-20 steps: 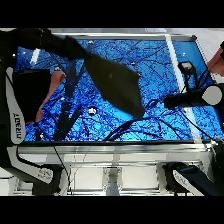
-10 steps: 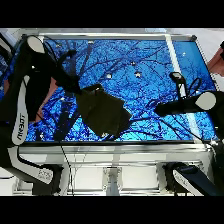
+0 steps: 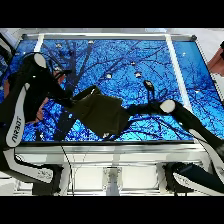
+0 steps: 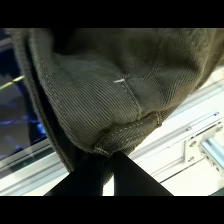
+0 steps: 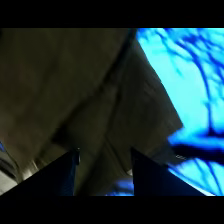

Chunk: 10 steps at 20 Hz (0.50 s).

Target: Fold the clothes and pants, and hang the long-sleeved shirts on hangers.

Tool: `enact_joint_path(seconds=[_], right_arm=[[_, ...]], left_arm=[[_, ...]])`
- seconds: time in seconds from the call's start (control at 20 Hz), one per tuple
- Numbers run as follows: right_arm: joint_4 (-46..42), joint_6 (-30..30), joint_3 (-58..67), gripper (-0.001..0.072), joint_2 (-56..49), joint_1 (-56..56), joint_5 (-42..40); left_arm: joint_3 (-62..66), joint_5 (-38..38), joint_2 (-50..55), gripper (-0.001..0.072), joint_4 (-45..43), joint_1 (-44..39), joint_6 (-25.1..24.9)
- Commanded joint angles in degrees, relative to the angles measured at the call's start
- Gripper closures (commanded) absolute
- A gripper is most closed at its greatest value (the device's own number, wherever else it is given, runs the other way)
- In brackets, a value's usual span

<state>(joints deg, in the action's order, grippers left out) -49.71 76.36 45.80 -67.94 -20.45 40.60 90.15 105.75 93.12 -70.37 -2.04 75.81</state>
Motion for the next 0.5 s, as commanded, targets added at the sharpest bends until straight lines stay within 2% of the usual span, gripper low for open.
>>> enact_joint_path(seconds=[0.0, 0.2, 0.3, 0.45], right_arm=[[10.9, -3.6, 7.7, 0.0335, -11.9, -2.1, -6.8], [11.0, -3.6, 19.6, 0.0335, -22.0, -2.0, -6.8], [11.0, -3.6, 23.0, 0.0335, -25.4, -2.0, -6.8], [11.0, -3.6, 26.4, 0.0335, -30.1, -2.0, -6.6]], left_arm=[[-0.8, 0.1, -2.5, 0.0682, -0.9, 5.1, -1.7], [-0.8, -0.7, -3.6, 0.0682, 3.7, 11.0, -5.1], [-0.8, -1.4, -3.6, 0.0682, 7.5, 12.8, -7.6], [-0.8, -1.4, -3.6, 0.0682, 8.3, 13.5, -9.4]])
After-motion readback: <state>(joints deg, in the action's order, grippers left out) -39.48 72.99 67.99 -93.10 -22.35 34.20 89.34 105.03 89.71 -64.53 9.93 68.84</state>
